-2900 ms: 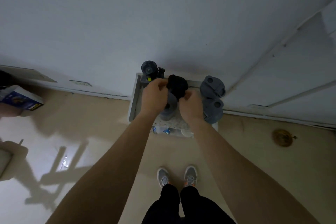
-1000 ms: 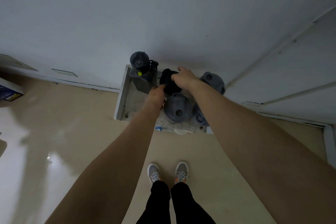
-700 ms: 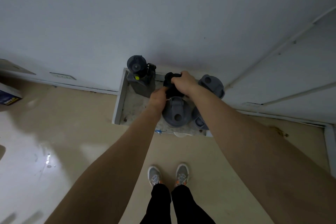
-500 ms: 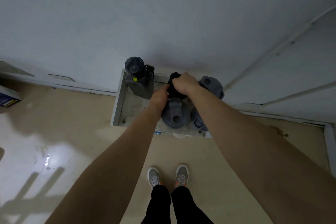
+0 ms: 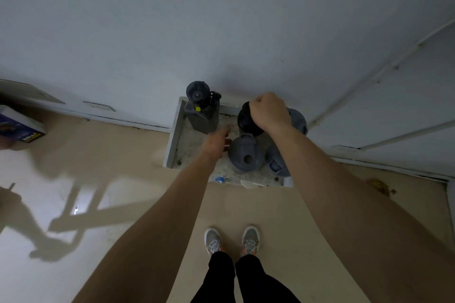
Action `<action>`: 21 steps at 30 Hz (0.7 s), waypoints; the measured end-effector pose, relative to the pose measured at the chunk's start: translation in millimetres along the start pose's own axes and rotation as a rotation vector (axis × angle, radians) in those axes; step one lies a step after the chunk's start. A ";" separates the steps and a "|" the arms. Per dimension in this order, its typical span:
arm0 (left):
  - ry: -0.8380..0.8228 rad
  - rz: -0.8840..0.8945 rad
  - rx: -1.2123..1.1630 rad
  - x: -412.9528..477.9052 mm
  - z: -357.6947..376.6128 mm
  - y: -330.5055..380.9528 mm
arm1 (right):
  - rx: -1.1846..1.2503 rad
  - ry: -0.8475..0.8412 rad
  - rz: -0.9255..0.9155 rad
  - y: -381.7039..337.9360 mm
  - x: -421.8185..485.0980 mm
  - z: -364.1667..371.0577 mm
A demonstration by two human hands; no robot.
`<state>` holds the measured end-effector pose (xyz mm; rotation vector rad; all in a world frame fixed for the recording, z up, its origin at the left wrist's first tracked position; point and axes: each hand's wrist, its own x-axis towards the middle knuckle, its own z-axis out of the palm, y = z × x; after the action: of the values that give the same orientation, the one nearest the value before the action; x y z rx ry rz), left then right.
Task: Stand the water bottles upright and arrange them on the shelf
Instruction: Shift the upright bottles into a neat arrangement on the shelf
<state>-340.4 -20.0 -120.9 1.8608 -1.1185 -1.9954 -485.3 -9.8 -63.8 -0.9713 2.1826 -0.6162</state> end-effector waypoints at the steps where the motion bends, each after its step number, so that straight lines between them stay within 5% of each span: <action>1: 0.025 0.002 0.013 -2.2 -11.0 -5.6 | 0.050 0.023 -0.031 -5.7 -3.0 0.2; 7: 0.347 0.114 -0.224 5.5 -73.9 -2.8 | 0.256 -0.167 -0.063 -55.5 7.1 24.6; 15: 0.116 0.089 -0.300 31.6 -75.7 28.6 | 0.578 -0.518 0.296 -65.4 26.9 51.4; 21: 0.106 0.188 -0.204 44.5 -73.8 18.5 | 0.572 -0.421 0.251 -63.9 31.2 53.8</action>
<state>-287.5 -88.3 -138.1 1.6727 -0.9806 -1.8109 -432.3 -81.1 -70.8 -0.4594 1.5877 -0.7738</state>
